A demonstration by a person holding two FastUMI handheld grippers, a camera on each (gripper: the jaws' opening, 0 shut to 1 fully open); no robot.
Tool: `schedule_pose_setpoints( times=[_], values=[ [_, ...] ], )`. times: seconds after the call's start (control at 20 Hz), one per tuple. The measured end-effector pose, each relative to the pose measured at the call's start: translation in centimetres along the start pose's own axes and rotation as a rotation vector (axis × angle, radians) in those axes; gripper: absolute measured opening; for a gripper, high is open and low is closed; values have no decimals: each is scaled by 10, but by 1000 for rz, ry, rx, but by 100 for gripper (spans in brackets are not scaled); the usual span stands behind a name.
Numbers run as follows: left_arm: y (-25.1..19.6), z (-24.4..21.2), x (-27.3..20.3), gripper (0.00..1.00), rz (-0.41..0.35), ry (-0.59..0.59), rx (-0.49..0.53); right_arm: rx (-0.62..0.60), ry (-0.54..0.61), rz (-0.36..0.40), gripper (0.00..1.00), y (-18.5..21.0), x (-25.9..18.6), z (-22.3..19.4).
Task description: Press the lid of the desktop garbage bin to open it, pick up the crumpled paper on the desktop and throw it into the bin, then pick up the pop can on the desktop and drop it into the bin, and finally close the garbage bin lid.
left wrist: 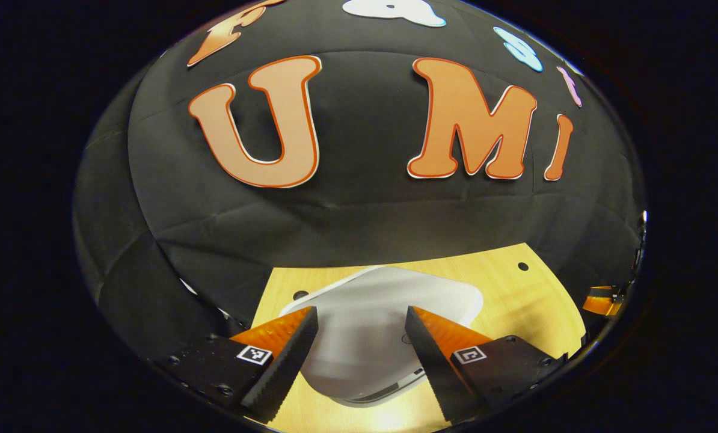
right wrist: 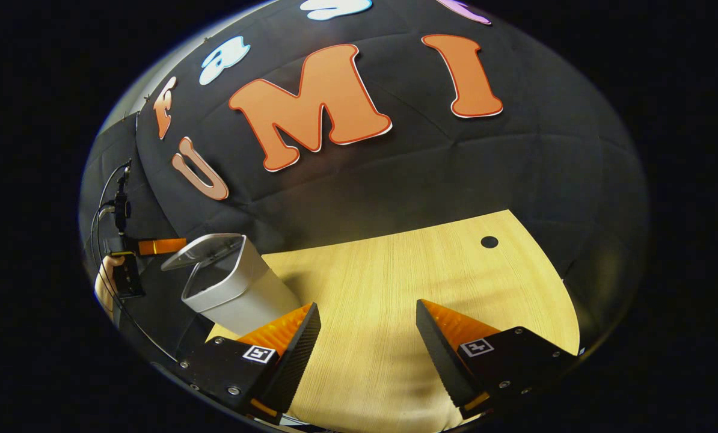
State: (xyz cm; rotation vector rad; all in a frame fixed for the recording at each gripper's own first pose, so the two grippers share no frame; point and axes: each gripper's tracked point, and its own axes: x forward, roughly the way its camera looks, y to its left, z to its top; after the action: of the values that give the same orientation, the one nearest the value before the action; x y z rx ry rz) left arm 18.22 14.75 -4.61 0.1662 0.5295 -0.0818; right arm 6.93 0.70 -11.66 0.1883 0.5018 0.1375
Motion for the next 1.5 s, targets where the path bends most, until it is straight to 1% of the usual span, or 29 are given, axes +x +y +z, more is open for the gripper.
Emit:
schedule_pose_setpoints(
  times=[0.1, 0.2, 0.25, 0.35, 0.4, 0.45, 0.55, 0.65, 0.7, 0.75, 0.8, 0.95, 1.15, 1.2, 1.35, 1.5],
  values=[
    [0, -18, 2, 93, -1, 32, -29, 2, 7, 3, 95, -1, 1, -1],
    [-9, -40, 6, 93, -30, 99, -68, 5, 11, 8, 95, -3, 1, -2],
    [-18, -55, 7, 93, -68, 143, -72, 4, 13, 9, 95, -2, 1, -3],
    [-23, -85, 10, 95, -75, 222, -38, 2, 19, 15, 95, 0, 2, -5],
    [-23, -84, 10, 96, -73, 211, -18, 8, 24, 23, 95, 0, 2, -6],
    [-23, -76, 19, 99, -61, 175, -30, 16, 30, 27, 95, 1, 2, -8],
    [-25, -80, 14, 94, -65, 222, -12, 27, 40, 33, 95, 2, 1, -13],
    [-26, -88, 10, 96, -70, 256, 12, 18, 49, 34, 95, 3, -1, -19],
    [-27, -84, 15, 98, -73, 234, 22, 9, 55, 32, 95, 3, -1, -21],
    [-26, -89, 15, 100, -72, 235, 10, 3, 58, 30, 95, 3, -1, -21],
    [-27, -87, 17, 98, -72, 218, 1, 2, 58, 29, 95, 3, -1, -22],
    [-26, -85, 14, 98, -69, 191, 10, 14, 49, 33, 95, 1, -5, -17],
    [-20, -76, 12, 95, -35, 149, -51, 20, 28, 18, 95, -5, -11, -9],
    [-20, -70, 10, 95, -32, 129, -64, 17, 21, 12, 95, -6, -13, -7],
    [-24, -43, -6, 95, -55, 40, -113, 12, -9, 4, 95, -6, -21, 5],
    [-35, -9, -29, 96, -57, -63, -126, 7, -55, 3, 95, -2, -26, 24]
  ],
)
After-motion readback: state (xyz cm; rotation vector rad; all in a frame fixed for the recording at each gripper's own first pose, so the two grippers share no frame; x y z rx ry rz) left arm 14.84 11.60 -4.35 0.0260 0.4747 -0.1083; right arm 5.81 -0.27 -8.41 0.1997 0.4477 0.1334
